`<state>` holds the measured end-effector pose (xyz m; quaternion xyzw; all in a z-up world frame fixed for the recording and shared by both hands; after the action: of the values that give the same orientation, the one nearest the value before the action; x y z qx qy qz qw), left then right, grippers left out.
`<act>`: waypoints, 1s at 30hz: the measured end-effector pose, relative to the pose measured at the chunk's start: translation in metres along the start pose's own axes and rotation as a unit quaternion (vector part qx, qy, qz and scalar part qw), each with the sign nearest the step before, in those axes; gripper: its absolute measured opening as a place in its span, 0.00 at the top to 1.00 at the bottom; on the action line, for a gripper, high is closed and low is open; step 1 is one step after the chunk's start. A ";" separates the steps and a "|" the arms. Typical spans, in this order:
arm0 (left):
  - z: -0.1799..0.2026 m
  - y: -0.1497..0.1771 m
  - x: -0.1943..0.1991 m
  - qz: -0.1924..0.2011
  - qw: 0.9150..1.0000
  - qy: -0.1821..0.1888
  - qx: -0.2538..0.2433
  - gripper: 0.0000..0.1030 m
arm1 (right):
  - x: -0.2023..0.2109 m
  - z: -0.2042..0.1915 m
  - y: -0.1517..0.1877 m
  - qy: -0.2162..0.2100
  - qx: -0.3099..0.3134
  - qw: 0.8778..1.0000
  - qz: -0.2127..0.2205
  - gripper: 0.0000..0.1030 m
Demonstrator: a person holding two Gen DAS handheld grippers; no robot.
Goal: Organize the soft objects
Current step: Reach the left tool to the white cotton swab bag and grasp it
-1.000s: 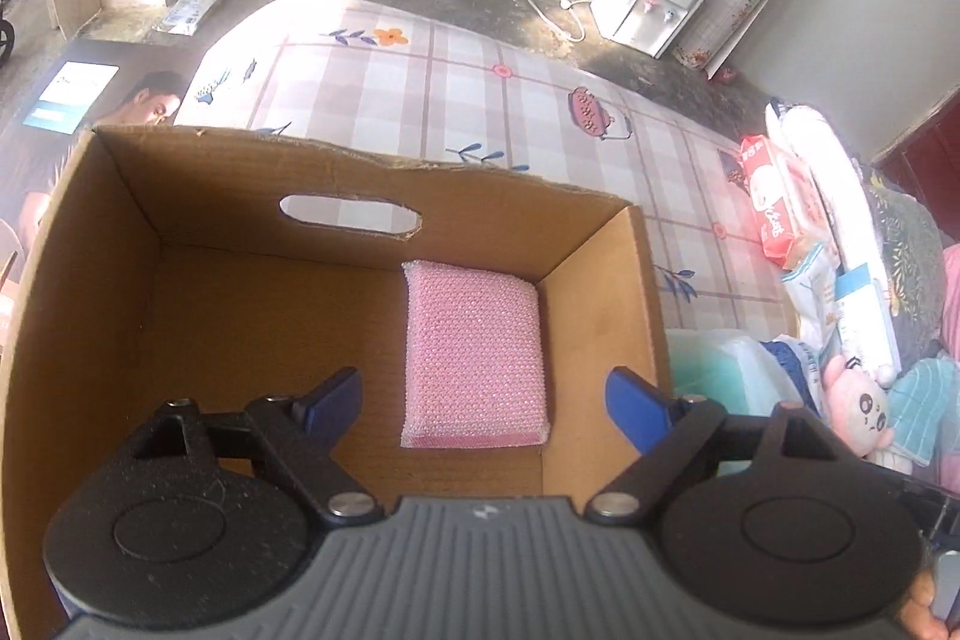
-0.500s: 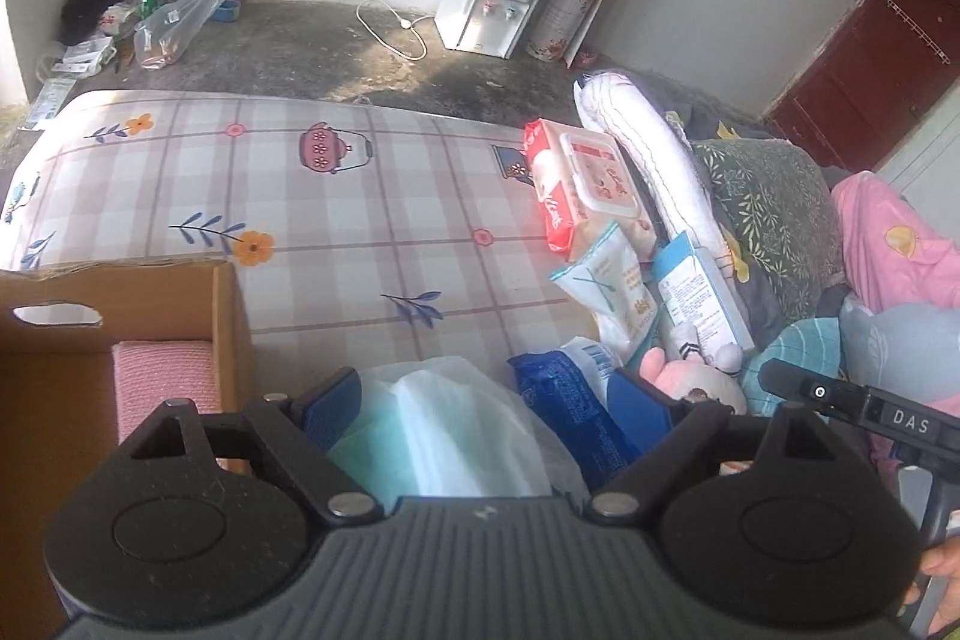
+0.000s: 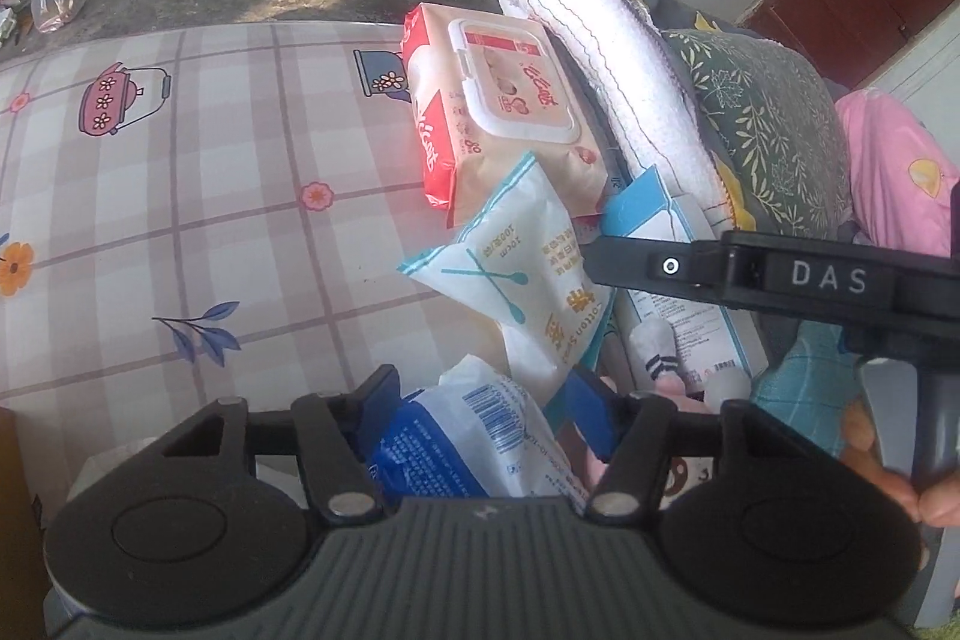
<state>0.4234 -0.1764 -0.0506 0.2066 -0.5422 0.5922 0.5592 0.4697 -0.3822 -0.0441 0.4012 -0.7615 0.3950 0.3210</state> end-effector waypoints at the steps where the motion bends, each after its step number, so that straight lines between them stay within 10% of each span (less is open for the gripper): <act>1: -0.001 -0.003 -0.005 0.001 1.000 0.006 0.004 0.40 | -0.009 0.000 -0.006 0.005 0.004 1.000 -0.006 0.53; 21: -0.022 -0.020 -0.060 -0.015 0.996 0.027 0.086 0.75 | -0.081 -0.041 -0.034 0.088 0.084 0.990 -0.076 0.56; 30: -0.020 -0.017 -0.050 0.006 0.997 0.020 0.077 0.94 | -0.084 -0.035 -0.030 0.079 0.067 0.992 -0.075 0.81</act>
<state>0.4602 -0.1849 -0.0921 0.2337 -0.4849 0.6396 0.5487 0.5413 -0.3330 -0.0841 0.4452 -0.6731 0.4508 0.3814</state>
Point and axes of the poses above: each gripper's, at about its wrist camera, not at the fingertips, and x roughly against the way its jaws point, z to its right, y to its underside, the point moved 1 cm from there along -x, roughly the way its jaws point, and after that the axes turned 7 degrees about -x, right-handed, at the moved point
